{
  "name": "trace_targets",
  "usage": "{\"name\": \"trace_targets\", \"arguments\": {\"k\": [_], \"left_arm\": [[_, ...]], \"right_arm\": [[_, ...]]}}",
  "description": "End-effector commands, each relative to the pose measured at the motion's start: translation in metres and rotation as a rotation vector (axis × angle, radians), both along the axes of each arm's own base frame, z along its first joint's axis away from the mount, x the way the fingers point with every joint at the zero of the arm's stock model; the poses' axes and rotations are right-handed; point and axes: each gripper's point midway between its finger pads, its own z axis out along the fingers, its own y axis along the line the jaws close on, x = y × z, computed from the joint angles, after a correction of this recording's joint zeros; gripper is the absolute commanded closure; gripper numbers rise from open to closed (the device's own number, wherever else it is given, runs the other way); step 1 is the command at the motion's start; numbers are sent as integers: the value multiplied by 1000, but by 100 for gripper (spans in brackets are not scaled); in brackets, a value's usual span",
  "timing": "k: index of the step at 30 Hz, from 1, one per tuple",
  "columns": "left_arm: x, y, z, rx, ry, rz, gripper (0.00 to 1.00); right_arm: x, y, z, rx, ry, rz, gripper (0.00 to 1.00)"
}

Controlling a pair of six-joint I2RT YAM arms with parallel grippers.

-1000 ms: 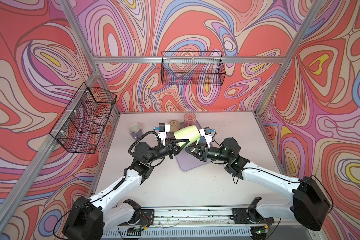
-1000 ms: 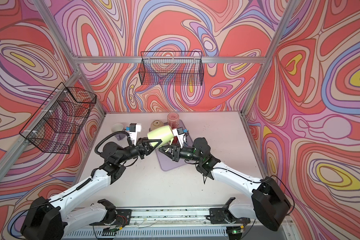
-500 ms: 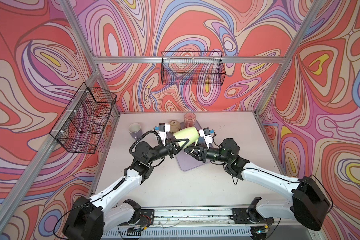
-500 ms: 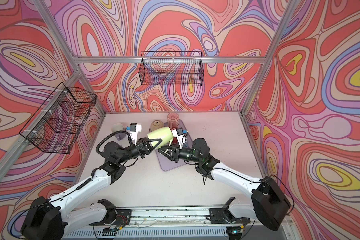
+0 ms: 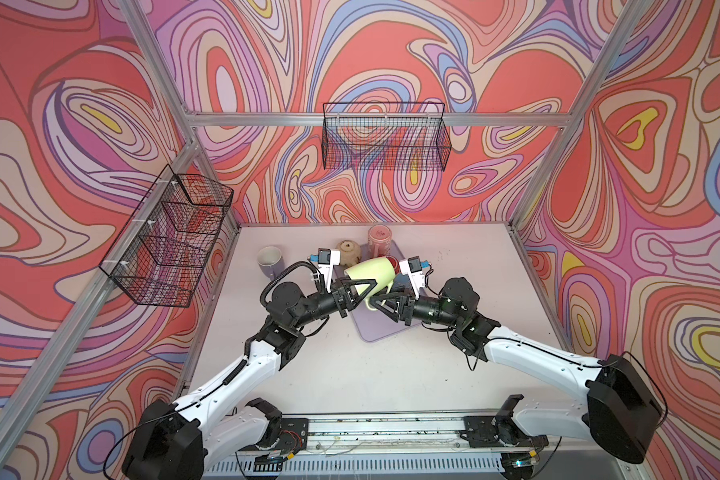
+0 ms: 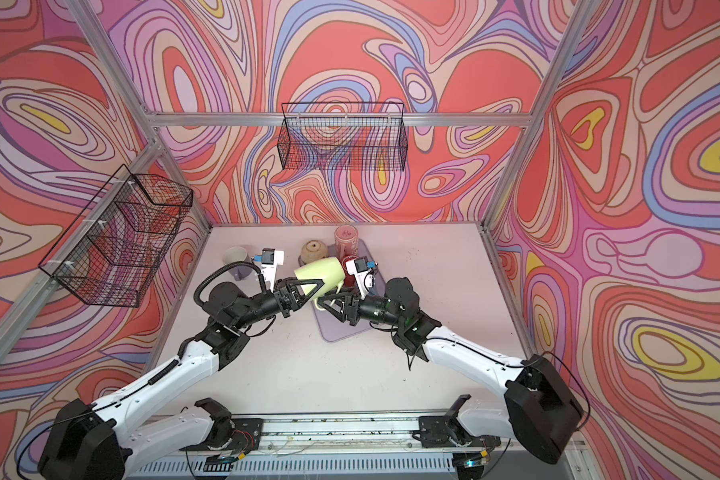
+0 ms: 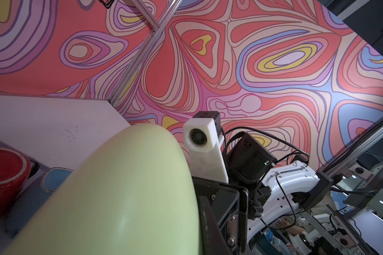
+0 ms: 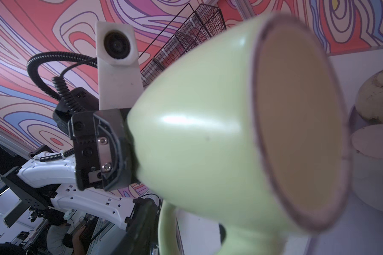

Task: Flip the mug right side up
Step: 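Open the right gripper and carry the green mug away with the left gripper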

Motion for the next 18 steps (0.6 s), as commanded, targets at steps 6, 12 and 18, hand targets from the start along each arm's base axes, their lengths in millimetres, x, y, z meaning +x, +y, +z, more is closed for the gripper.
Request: {"name": "trace_targets", "arguments": {"k": [6,12,18], "left_arm": [[-9,16,38,35,-148,80,100],[-10,26,37,93,-153,124,100],[-5,43,33,211,-139,203,100]], "right_arm": [[3,-12,-3,-53,-34,-71,49],[7,-20,-9,-109,-31,-121,48],[11,-34,-16,-178,-39,-193,47]]}}
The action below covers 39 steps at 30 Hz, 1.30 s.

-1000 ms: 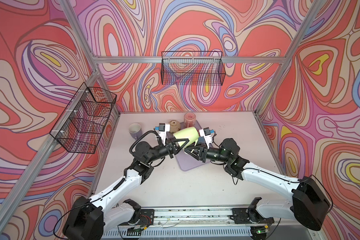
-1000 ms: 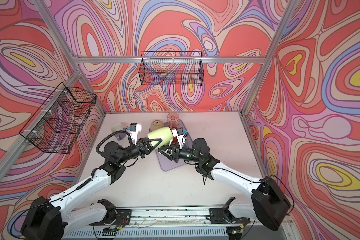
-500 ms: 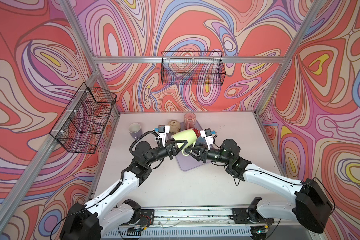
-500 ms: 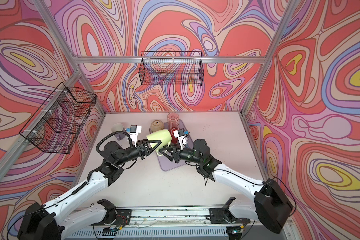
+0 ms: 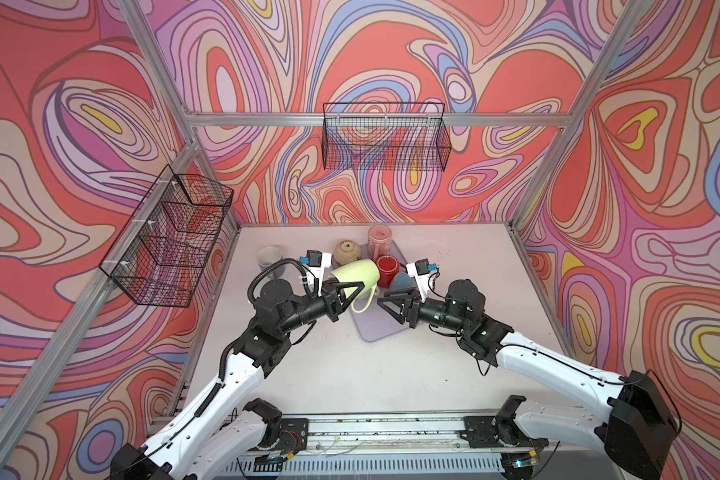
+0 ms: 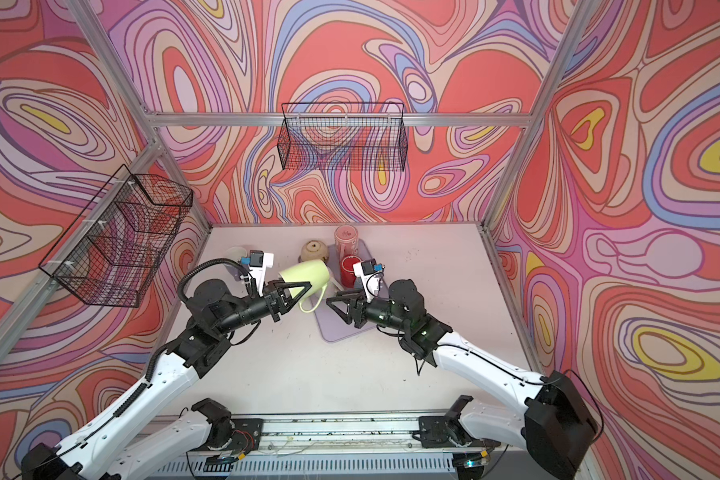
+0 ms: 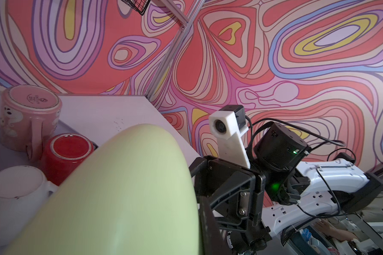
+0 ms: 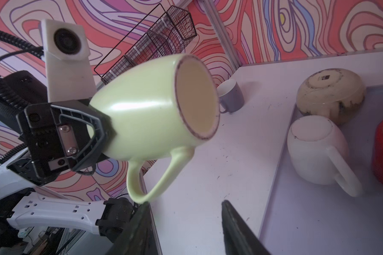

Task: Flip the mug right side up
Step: 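Open the right gripper and carry the green mug away with the left gripper, then lower the light green mug upright beside the lavender mug with the left gripper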

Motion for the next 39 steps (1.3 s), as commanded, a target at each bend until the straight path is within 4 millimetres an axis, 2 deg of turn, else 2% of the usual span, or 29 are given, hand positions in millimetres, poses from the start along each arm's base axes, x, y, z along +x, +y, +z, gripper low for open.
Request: {"name": "trace_targets", "arguments": {"k": [1,5,11,22,27,31,39], "left_arm": [[0,14,30,49,-109,58,100],[8,26,19,143,-67,115,100],[34,59,-8,372,66,249,100],[82,95,-34,684,217,341,100],[114,115,-44,744,291,355,100],[140,122,-53,828,311,362,100],[205,143,-79,991,368,390,100]], "right_arm": [[5,-12,-4,-57,-23,-65,47],[9,-21,-7,-87,-24,-108,47],[14,-30,-12,-118,-23,-156,47],[14,-37,-22,-138,-16,-180,47],[10,-43,-23,-135,-23,-196,47],[12,-43,-22,-132,-26,-202,48],[11,-41,-31,-129,-3,-192,48]]}}
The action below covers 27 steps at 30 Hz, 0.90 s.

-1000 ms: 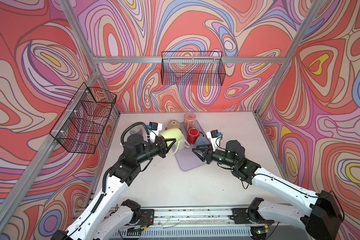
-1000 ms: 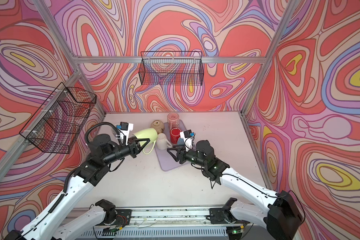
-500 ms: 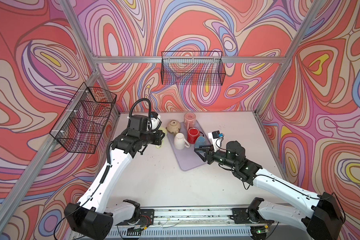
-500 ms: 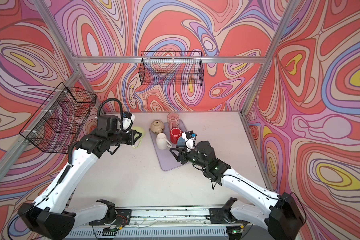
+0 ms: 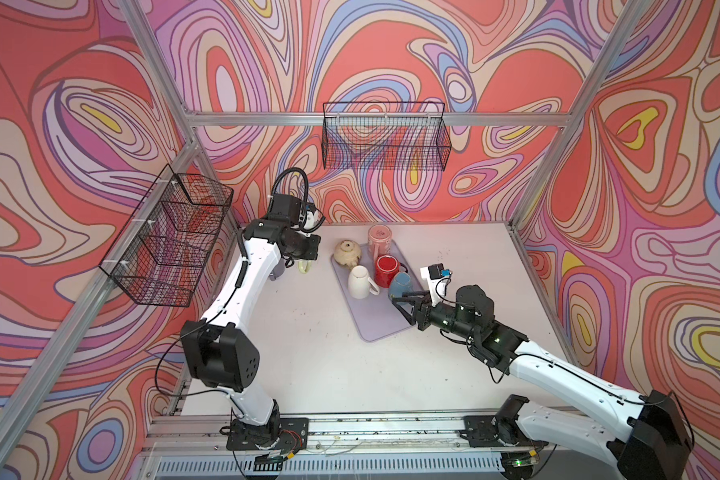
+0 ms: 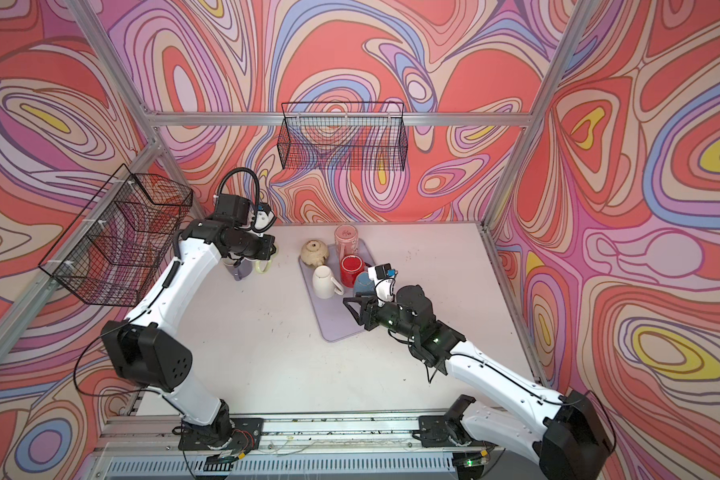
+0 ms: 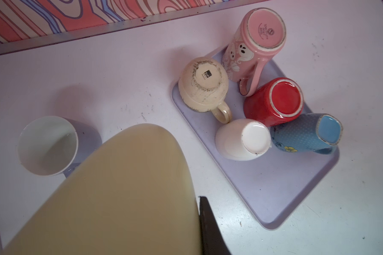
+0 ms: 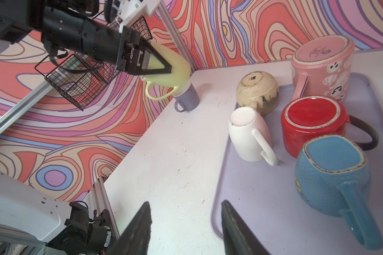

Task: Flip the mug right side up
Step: 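Lower the light green mug upright beside the lavender mug with the left gripper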

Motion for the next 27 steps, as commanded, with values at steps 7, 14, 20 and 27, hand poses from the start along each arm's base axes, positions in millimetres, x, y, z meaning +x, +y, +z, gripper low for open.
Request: {"name": "trace_targets", "arguments": {"k": [7,14,20,27], "left_arm": [[74,25,-21,121,29,15,100],[107,33,-61,132,95,20,100],[125,47,-82,139,121,44,100],[128,51,-112,147,176,56,100]], "right_arm": [[-2,-5,-11,23,30,-17,48],[2,7,-7,83,59,6,49],[0,15,-4,90,62,22,49],[-3,20,-1,100,60,22,49]]}}
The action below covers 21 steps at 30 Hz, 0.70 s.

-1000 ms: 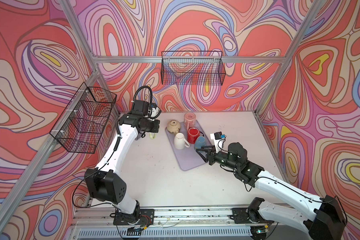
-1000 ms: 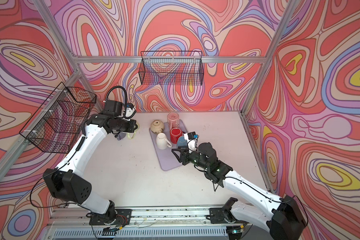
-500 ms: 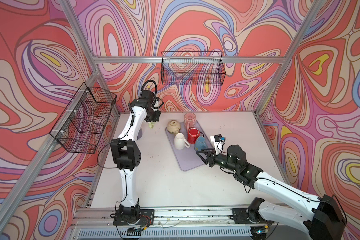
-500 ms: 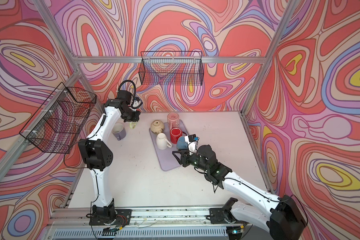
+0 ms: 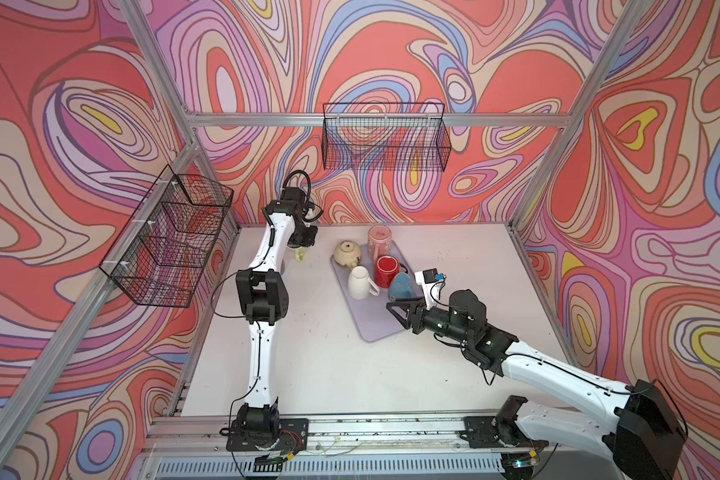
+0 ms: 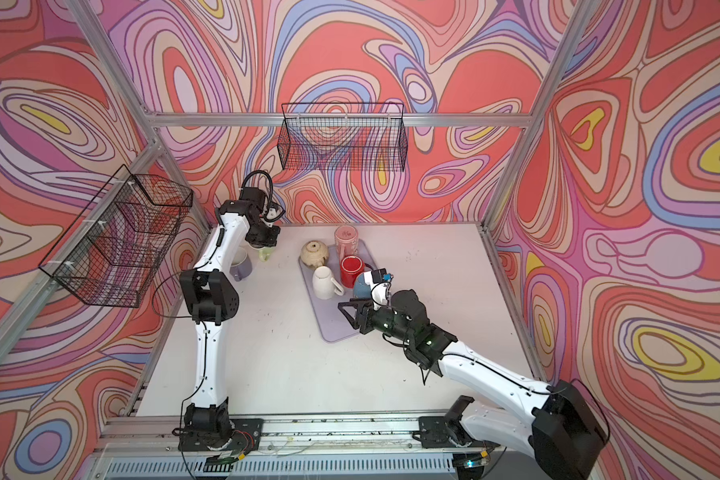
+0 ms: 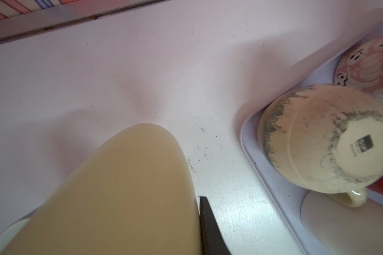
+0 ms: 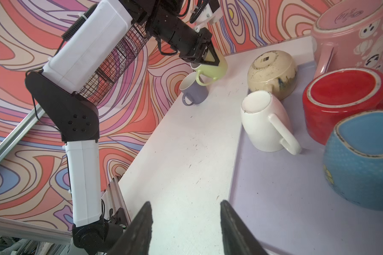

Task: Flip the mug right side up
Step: 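Lower the light green mug upright beside the lavender mug with the left gripper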

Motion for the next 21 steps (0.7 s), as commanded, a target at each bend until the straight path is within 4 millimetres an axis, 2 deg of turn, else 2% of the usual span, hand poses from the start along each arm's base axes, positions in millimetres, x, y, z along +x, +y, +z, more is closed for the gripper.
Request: {"name": "trace_targets", "arguments": {"k": [1,8,21], "left_arm": [[2,5,0,22,-2,-7,100],[3,3,-20,16,31,-12,100],[6,6,-33,26,45,-4,100]], "right_arm": [[3,4,14,30,-23,-10,49],[2,10,13,32,-19,-2,49],[-1,14,6,28,-8,0,49]]}}
